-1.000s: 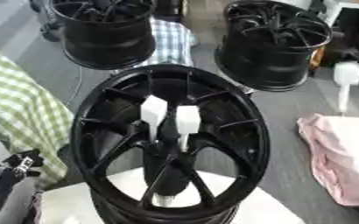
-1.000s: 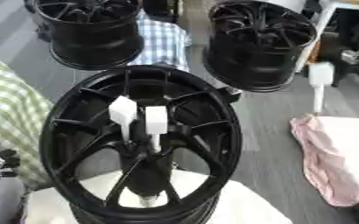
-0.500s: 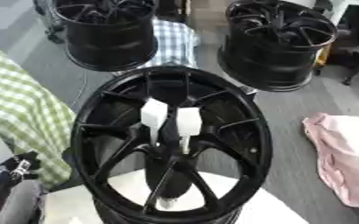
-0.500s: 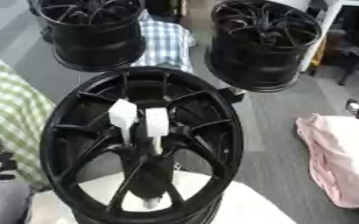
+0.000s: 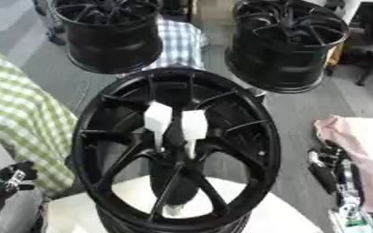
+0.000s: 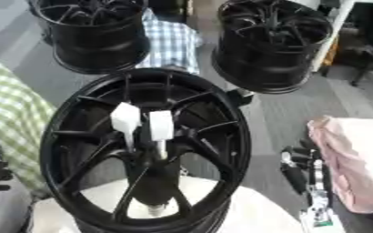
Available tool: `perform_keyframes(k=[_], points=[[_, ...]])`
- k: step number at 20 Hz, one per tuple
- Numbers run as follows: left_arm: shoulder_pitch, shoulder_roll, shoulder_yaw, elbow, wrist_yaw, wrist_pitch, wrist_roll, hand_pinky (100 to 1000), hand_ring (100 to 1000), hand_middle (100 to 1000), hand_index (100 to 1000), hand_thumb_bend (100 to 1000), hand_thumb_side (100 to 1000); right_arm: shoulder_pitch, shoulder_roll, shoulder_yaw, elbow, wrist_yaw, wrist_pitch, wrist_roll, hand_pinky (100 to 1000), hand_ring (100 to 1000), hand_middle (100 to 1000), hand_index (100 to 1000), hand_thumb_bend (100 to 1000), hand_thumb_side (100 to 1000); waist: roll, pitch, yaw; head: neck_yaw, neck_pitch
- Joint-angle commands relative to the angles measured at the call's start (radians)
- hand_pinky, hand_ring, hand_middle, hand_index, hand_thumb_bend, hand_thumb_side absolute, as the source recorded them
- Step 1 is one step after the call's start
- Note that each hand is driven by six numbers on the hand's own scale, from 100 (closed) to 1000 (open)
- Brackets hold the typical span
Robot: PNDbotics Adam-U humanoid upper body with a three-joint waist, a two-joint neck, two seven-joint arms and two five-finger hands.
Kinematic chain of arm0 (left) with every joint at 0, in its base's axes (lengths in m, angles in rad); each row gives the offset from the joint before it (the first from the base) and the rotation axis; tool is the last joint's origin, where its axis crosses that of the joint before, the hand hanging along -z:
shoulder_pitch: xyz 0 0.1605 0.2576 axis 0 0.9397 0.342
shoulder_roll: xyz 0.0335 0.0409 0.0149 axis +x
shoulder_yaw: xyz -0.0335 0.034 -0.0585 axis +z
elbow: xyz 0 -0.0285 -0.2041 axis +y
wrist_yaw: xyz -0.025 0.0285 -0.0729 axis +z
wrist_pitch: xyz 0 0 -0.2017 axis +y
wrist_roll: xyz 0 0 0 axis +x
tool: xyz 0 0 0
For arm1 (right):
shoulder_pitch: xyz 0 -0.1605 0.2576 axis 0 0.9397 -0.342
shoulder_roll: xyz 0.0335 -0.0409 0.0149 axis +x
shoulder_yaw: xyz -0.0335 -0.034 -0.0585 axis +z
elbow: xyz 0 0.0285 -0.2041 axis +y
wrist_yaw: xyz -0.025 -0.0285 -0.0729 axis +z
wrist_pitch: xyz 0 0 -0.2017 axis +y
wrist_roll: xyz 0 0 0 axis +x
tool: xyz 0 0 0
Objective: Pull the pin out of the wheel hub.
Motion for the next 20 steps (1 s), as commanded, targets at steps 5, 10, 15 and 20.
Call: perform_keyframes(k=[5,10,15,20], points=[[-0.006,0.019,-0.001,-0.007,0.007,-0.011,0.002,709,761,654,798,330,664,-0.018,-0.020,0.039,0.044,0.026,-0.015,-0.012,753,691,694,859,119,428,0.005,-0.008,-0.006,-0.001,0.001],[-0.004,0.022,-0.002,-0.005,0.009,-0.015,0.003,709,761,654,797,327,664,-0.020,-0.028,0.047,0.040,-0.031,-0.033,-0.007,750,681,688,857,101,443,0.007,-0.004,-0.010,0.007,0.007],[-0.003,0.024,-0.002,-0.002,0.014,-0.019,0.004,709,761,655,797,325,663,-0.022,-0.034,0.057,0.048,-0.051,-0.038,-0.003,749,679,685,858,100,448,0.009,-0.002,-0.012,0.006,0.011],[-0.003,0.024,-0.003,-0.001,0.016,-0.020,0.003,709,762,655,797,324,664,-0.023,-0.036,0.058,0.052,-0.052,-0.038,0.001,749,678,682,857,100,450,0.009,-0.004,-0.011,0.006,0.012]])
